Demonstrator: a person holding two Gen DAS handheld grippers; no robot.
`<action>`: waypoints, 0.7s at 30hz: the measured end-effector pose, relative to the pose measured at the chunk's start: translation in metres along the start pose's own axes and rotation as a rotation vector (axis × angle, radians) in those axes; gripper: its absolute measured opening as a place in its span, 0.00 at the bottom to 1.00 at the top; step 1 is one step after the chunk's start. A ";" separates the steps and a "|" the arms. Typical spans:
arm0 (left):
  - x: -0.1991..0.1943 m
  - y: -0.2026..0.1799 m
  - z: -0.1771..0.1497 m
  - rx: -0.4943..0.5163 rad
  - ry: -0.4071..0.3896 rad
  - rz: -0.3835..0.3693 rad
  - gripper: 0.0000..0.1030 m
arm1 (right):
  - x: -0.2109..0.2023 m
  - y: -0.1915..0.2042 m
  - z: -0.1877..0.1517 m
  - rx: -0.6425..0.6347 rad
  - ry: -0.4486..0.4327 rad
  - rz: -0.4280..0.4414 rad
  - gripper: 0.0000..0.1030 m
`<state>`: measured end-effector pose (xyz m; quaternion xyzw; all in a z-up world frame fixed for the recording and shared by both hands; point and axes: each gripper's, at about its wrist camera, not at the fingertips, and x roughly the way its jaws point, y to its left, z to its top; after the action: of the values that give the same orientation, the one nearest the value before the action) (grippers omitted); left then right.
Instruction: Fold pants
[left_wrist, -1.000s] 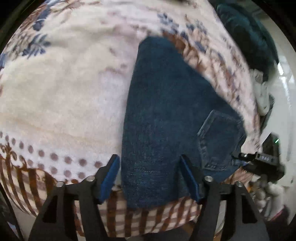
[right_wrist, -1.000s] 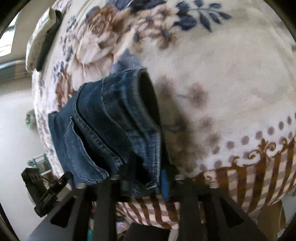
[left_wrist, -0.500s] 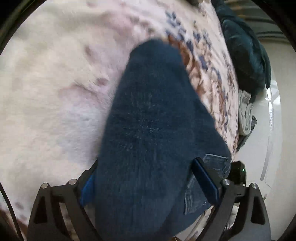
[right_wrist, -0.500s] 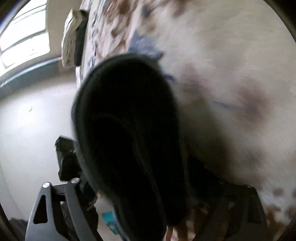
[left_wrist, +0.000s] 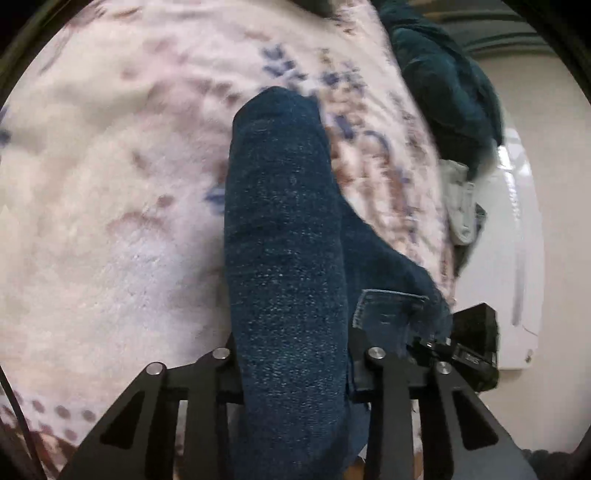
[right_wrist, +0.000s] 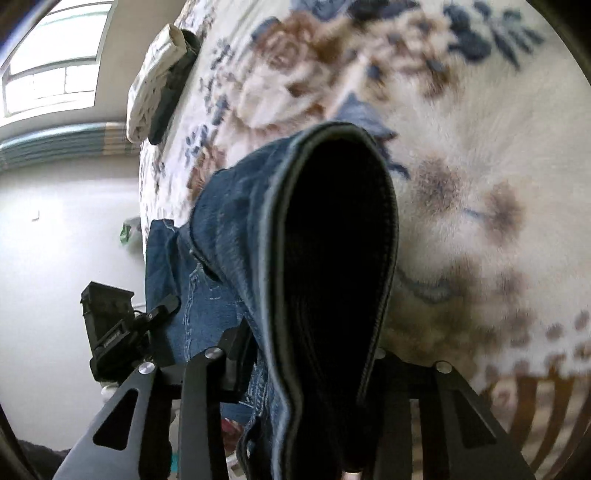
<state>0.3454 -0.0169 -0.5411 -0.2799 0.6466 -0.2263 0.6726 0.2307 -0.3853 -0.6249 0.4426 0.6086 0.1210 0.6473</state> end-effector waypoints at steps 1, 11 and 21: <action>-0.006 -0.005 0.003 0.010 -0.002 -0.009 0.28 | -0.006 0.007 -0.003 0.014 -0.018 0.023 0.33; -0.111 -0.048 0.071 0.112 -0.049 -0.058 0.28 | -0.041 0.148 0.001 -0.053 -0.156 0.055 0.31; -0.185 -0.076 0.227 0.157 -0.201 -0.017 0.28 | -0.017 0.293 0.141 -0.233 -0.172 0.112 0.31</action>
<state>0.5648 0.0695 -0.3509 -0.2529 0.5538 -0.2527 0.7520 0.4648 -0.2873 -0.4209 0.4066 0.5069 0.1883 0.7364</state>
